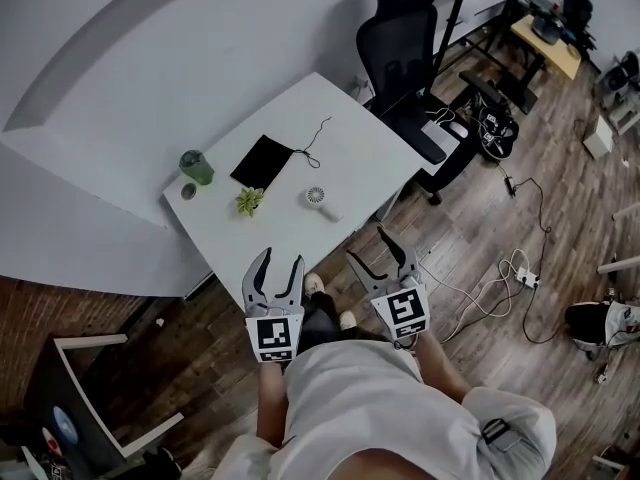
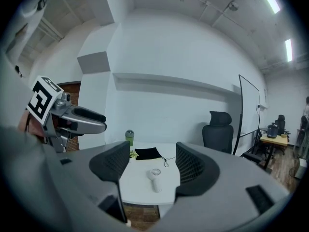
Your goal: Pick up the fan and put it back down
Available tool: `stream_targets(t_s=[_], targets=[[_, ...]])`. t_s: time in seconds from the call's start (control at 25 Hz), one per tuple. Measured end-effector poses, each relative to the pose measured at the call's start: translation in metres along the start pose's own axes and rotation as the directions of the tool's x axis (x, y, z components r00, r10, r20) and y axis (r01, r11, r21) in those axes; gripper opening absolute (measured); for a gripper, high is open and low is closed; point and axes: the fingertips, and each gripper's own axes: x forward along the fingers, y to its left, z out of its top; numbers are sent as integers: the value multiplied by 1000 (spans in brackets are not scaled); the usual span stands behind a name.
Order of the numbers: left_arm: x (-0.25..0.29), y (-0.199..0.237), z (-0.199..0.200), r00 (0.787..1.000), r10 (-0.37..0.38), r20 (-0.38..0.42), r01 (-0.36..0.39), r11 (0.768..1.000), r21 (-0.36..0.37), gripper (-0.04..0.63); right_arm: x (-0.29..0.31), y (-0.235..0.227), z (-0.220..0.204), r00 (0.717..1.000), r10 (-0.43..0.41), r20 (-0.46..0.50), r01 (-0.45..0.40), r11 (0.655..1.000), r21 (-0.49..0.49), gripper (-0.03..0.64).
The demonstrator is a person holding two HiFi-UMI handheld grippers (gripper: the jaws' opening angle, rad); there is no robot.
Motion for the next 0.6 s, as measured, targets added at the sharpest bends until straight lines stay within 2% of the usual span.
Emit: stream_targets(t_s=[0.6], targets=[[86, 32, -19, 997, -74, -34, 73, 997, -41, 224, 77, -36, -9, 997, -33, -71, 33, 999, -8, 301]])
